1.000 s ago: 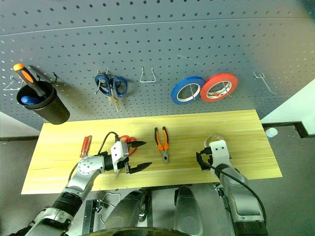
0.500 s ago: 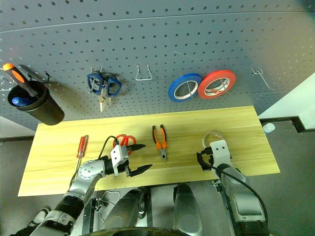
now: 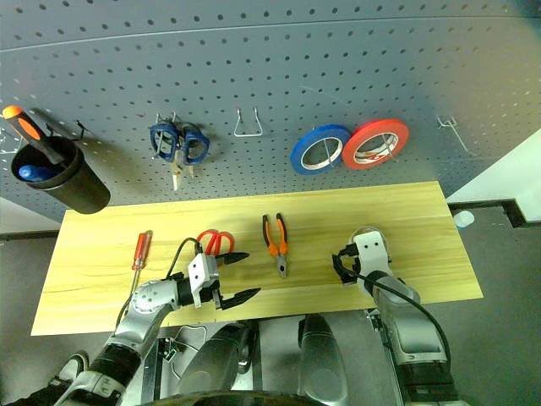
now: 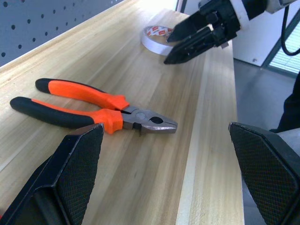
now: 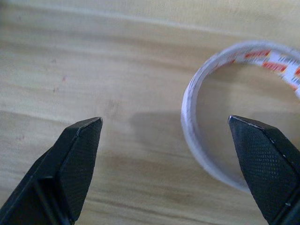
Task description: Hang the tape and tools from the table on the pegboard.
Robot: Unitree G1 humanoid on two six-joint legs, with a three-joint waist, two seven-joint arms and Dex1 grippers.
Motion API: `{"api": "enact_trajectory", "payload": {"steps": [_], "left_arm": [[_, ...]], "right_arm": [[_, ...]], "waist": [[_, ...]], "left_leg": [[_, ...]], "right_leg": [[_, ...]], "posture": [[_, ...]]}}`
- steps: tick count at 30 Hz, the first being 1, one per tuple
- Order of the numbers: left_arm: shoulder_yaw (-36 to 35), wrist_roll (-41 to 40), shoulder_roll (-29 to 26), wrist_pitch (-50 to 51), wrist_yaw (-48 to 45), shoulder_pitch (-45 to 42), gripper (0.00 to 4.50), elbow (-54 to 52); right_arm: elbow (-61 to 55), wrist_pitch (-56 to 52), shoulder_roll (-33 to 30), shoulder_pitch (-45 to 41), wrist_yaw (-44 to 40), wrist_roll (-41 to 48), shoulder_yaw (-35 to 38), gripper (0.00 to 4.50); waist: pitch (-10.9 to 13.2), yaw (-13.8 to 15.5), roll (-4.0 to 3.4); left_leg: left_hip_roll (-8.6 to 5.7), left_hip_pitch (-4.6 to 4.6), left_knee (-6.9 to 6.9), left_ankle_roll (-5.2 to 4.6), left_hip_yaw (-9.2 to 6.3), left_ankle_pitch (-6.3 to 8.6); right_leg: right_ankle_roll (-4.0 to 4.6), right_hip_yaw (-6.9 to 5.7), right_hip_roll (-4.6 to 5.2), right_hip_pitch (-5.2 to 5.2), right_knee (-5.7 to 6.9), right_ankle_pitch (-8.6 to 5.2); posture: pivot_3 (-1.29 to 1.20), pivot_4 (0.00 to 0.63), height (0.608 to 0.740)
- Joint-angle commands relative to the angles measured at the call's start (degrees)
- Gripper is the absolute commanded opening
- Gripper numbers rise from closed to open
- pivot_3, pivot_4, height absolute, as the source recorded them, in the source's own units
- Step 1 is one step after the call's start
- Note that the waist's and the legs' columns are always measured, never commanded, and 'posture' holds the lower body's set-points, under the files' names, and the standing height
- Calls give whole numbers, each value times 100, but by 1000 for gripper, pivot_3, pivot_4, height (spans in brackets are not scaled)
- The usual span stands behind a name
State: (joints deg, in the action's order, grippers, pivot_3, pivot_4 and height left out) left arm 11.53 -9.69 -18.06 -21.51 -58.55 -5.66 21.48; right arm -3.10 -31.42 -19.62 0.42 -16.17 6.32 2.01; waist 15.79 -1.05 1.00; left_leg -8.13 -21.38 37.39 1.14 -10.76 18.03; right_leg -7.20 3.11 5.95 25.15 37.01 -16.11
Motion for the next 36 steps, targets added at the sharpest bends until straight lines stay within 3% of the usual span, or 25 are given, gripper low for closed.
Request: {"api": "enact_trajectory", "payload": {"steps": [1, 5, 18, 27, 36], "left_arm": [[-19, -104, -39, 58, -13, 96, 4453, -244], [-26, -129, -68, 133, -11, 151, 4453, -374], [-21, -201, -101, 402, 23, 200, 4500, -695], [-37, -226, -98, 428, -23, 139, 4500, -690], [-148, -363, -228, 514, -57, 146, 4500, -824]], "right_arm": [[25, -127, -36, 28, -26, -57, -35, 4500], [103, -222, -67, 54, -81, -96, -74, 4500], [159, -165, -27, 25, -87, -95, -45, 81], [-157, -136, -69, 235, -59, -29, 134, 33], [-2137, 470, 145, 1424, 119, 326, 1042, 33]], "waist": [[1, -6, 0], [2, 1, 1], [6, 7, 3], [8, 14, 2], [19, 2, -13]], "left_leg": [[0, -1, -1, 0, 0, 0], [0, -1, -1, 1, 0, 0], [0, -1, -1, 0, 0, 0], [0, -1, -2, 0, 0, 0], [1, -5, -9, 1, 0, -1]], "right_leg": [[0, 0, 0, 2, 0, 0], [0, 0, 0, 2, 1, 0], [0, 0, 0, 1, 0, 0], [0, 0, 0, 1, 0, 0], [0, 1, 0, 10, -3, 0]], "posture": [[-49, 344, 727], [-47, 350, 727], [-43, 354, 727], [-50, 348, 727], [-57, 337, 727]]}}
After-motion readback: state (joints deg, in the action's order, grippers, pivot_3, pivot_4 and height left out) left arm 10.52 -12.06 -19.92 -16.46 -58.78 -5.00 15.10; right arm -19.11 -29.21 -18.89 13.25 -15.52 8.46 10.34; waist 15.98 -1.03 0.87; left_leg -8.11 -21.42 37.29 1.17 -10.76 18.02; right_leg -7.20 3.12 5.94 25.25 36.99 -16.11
